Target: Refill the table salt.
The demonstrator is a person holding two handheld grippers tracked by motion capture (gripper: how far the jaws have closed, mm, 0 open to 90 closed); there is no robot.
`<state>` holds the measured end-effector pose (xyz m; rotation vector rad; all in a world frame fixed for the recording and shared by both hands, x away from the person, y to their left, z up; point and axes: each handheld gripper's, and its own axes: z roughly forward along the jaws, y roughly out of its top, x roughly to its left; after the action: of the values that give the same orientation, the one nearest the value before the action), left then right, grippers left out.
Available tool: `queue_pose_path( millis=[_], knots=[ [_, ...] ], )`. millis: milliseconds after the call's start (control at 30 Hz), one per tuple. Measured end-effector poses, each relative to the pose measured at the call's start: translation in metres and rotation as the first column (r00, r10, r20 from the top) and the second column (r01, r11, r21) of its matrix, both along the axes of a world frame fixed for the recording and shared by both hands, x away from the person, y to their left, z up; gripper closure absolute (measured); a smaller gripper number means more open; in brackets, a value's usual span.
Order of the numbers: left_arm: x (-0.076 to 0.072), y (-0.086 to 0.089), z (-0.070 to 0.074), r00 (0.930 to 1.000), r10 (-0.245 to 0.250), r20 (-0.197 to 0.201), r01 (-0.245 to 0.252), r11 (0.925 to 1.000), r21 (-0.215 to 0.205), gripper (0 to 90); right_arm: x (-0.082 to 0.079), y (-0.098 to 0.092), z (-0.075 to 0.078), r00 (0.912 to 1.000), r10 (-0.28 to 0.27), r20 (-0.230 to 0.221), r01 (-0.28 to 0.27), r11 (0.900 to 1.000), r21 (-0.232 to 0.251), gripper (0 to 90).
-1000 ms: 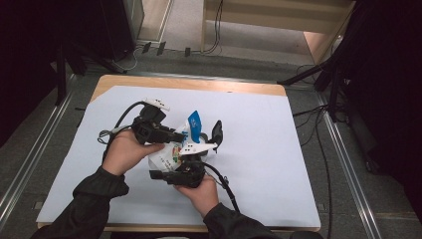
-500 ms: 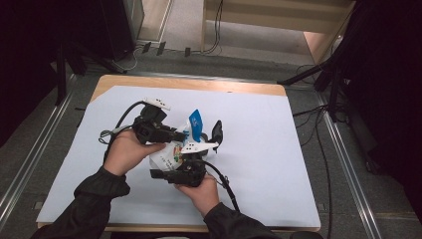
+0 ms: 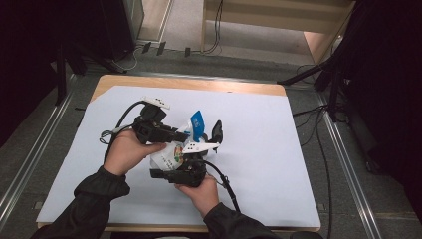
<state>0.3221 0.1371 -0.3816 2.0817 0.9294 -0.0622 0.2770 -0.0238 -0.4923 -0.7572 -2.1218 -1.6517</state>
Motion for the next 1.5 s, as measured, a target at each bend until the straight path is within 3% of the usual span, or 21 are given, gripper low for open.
queue_pose_path(
  millis=[700,1500],
  knots=[
    [0.005,-0.007,-0.004,1.0,0.003,0.002,-0.003,1.0,0.008,76.9,0.004,-0.003,-0.002,0.9994,-0.006,-0.033,0.006,1.0,0.013,64.4],
    [0.007,-0.011,-0.009,1.0,-0.002,-0.01,0.002,0.9999,0.01,76.9,0.005,-0.004,-0.007,0.9992,-0.009,-0.038,0.01,1.0,0.01,64.3]
  ],
)
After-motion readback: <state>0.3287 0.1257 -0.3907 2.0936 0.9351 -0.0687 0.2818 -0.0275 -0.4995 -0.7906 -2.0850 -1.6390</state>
